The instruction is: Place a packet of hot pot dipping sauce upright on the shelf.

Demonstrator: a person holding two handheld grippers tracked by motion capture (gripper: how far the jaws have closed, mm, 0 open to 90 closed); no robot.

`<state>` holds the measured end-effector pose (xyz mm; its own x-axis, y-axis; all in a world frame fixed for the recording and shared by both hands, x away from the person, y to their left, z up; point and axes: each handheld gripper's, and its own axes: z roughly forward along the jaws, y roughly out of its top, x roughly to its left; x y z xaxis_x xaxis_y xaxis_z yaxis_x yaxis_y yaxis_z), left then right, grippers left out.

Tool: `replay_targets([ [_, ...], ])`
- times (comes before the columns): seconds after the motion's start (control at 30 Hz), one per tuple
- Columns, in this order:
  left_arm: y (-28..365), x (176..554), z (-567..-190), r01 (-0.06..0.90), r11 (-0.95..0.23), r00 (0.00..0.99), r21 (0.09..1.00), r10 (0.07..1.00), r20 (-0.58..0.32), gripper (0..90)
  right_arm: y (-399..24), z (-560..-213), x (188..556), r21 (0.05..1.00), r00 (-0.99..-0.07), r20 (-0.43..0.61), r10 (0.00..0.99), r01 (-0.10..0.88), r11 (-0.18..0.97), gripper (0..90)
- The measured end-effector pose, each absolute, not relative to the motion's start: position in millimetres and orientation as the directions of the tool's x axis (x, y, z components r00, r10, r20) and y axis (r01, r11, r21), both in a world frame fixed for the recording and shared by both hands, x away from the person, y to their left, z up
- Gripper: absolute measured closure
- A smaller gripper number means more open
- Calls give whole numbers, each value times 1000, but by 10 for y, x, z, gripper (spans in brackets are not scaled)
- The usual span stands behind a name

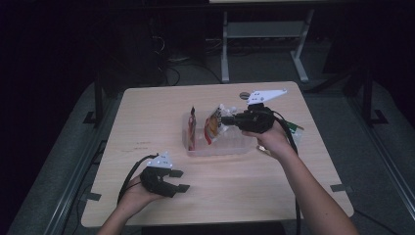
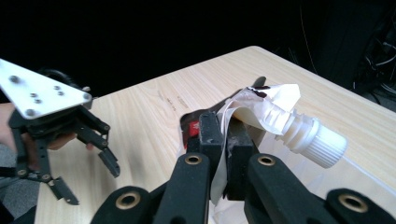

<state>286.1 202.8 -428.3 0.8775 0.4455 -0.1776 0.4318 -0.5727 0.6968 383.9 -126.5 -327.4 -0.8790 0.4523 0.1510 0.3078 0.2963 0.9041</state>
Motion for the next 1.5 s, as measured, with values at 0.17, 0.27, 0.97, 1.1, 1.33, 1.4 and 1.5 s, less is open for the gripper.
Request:
replay_targets([
  [0.17, 2024, 2871, -4297, 424, -582, 883, 694, 437, -174, 393, -1245, -3388, 3924, 900, -871, 174, 460, 330, 284, 886],
  [0.27, 2023, 2868, -4300, 428, -581, 881, 693, 439, -176, 393, -1227, -3446, 3956, 896, -867, 185, 462, 342, 284, 886],
  [0.97, 2048, 2901, -4344, 414, -598, 887, 687, 434, -157, 376, -1049, -3711, 4036, 879, -865, 218, 451, 375, 294, 884],
  [1.1, 2045, 2893, -4369, 426, -593, 882, 683, 440, -168, 376, -995, -3761, 4063, 873, -865, 217, 452, 380, 307, 883],
  [1.33, 2044, 2895, -4379, 427, -595, 882, 681, 441, -167, 376, -923, -3857, 4093, 860, -865, 212, 455, 387, 334, 883],
  [1.4, 2047, 2886, -4385, 431, -595, 880, 679, 443, -171, 376, -916, -3872, 4094, 857, -865, 212, 455, 388, 338, 883],
  [1.5, 2056, 2880, -4387, 425, -599, 883, 678, 440, -164, 376, -907, -3882, 4091, 856, -863, 216, 456, 393, 337, 880],
])
